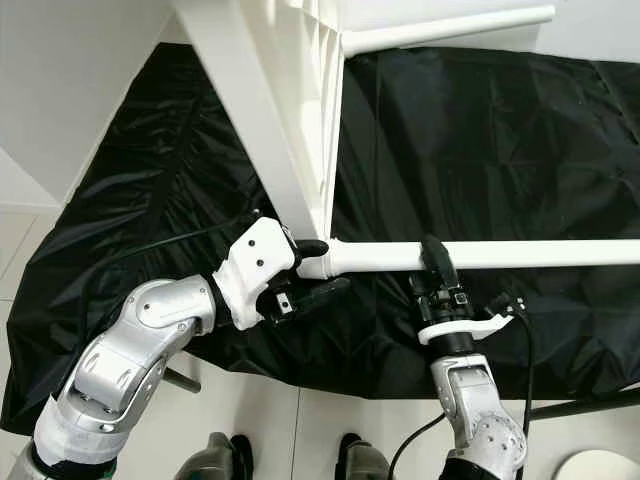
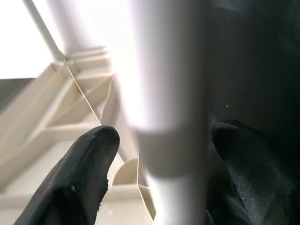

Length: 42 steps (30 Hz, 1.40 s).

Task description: Building children table

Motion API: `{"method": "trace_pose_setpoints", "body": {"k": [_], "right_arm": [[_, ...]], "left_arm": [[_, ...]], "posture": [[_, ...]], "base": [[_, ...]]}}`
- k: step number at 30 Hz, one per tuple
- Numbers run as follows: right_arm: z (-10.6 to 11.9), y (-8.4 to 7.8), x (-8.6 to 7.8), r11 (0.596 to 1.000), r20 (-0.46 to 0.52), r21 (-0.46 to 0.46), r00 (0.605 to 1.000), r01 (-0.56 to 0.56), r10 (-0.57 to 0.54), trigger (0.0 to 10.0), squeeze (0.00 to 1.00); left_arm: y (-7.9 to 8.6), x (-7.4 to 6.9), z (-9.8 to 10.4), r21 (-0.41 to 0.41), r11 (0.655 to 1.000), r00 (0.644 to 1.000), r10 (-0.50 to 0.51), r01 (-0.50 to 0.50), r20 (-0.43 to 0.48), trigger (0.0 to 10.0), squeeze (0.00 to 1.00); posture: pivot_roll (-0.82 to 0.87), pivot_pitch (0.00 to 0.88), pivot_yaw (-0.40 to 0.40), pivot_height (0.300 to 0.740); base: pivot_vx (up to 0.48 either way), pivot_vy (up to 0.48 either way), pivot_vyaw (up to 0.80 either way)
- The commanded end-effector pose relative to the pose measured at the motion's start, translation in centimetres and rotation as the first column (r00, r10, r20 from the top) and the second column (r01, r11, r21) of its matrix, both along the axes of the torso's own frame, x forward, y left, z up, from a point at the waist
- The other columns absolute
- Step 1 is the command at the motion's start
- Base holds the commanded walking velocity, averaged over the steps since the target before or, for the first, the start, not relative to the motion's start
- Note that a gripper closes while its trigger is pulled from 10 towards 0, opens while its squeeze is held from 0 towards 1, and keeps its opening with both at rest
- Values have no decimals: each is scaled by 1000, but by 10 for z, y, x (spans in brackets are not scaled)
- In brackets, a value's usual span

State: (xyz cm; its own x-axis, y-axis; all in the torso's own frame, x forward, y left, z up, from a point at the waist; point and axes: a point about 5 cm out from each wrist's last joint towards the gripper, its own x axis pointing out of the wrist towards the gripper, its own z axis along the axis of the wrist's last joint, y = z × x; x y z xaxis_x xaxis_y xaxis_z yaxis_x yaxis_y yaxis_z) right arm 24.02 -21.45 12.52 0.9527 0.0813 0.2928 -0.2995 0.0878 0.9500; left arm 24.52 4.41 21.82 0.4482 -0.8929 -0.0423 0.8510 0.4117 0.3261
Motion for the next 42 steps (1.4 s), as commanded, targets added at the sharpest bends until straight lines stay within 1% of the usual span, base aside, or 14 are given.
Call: {"method": "trace_pose_setpoints", "body": {"k": [1, 4, 5, 9, 12, 21, 22, 24, 28, 31, 32, 34, 36, 42], "right_arm": [[-46, 8, -36, 994, -198, 101, 980, 40, -20, 10000, 0], [-50, 0, -42, 988, -218, 136, 975, 77, -45, 10000, 0], [-45, -2, -44, 985, -169, 160, 985, 68, -40, 10000, 0], [-34, 0, -48, 983, -105, 179, 994, 31, -12, 10000, 0], [-29, 13, -60, 985, -73, 172, 996, -35, 48, 10000, 0], [-28, 14, -72, 986, -76, 159, 995, -54, 67, 10000, 0], [-30, 13, -81, 988, -94, 147, 993, -55, 69, 10000, 0], [-31, 13, -85, 988, -96, 142, 993, -59, 73, 10000, 0], [-19, 15, -99, 990, -13, 97, 994, -105, 106, 10000, 0], [-11, 16, -101, 990, 40, 69, 992, -122, 120, 10000, 0], [2, 18, -100, 988, 116, 20, 982, -153, 150, 10000, 0], [6, 19, -99, 987, 134, 5, 978, -162, 160, 10000, 0], [21, 17, -92, 982, 215, -72, 958, -177, 188, 10000, 0], [44, 16, -78, 969, 305, -167, 925, -184, 228, 10000, 0]], "left_arm": [[4, 3, -1, -2, 1000, 1000, 31, -31, 4, 10000, 0], [5, 4, -1, -1, 999, 999, 39, -39, 7, 10000, 0], [6, 5, -1, 0, 999, 999, 44, -44, 9, 10000, 0], [7, 6, -1, 4, 999, 999, 49, -49, 11, 10000, 0], [11, 7, -2, 12, 998, 998, 56, -56, 14, 10000, 0], [14, 9, -2, 12, 998, 998, 66, -66, 15, 10000, 0], [15, 10, -2, 12, 998, 998, 62, -63, 12, 10000, 0], [16, 10, -2, 13, 998, 998, 61, -61, 11, 10000, 0], [17, 13, -3, 19, 998, 998, 60, -61, 12, 10000, 0], [18, 13, -3, 24, 998, 998, 61, -62, 13, 10000, 0], [20, 14, -4, 31, 998, 998, 62, -63, 17, 10000, 0], [20, 14, -4, 33, 997, 998, 63, -64, 19, 10000, 0], [21, 14, -5, 33, 997, 998, 65, -66, 17, 10000, 0], [24, 13, -4, 33, 997, 998, 66, -67, 23, 10000, 0]], "posture": [[-5, 237, 73, 740], [-2, 238, 74, 740], [-2, 238, 79, 740], [0, 238, 77, 740], [-2, 238, 78, 740], [-13, 240, 89, 740], [-27, 245, 101, 740], [-27, 245, 101, 740], [-35, 248, 112, 740], [-37, 246, 114, 740], [-42, 242, 117, 740], [-42, 242, 117, 740], [-43, 231, 116, 740], [-43, 216, 110, 740]], "base": [[0, 0, 0], [0, 0, 0], [0, 0, 0], [0, 0, 0], [0, 0, 0], [0, 0, 0], [0, 0, 0], [0, 0, 0], [0, 0, 0], [0, 0, 0], [0, 0, 0], [0, 0, 0], [0, 0, 0], [0, 0, 0]]}}
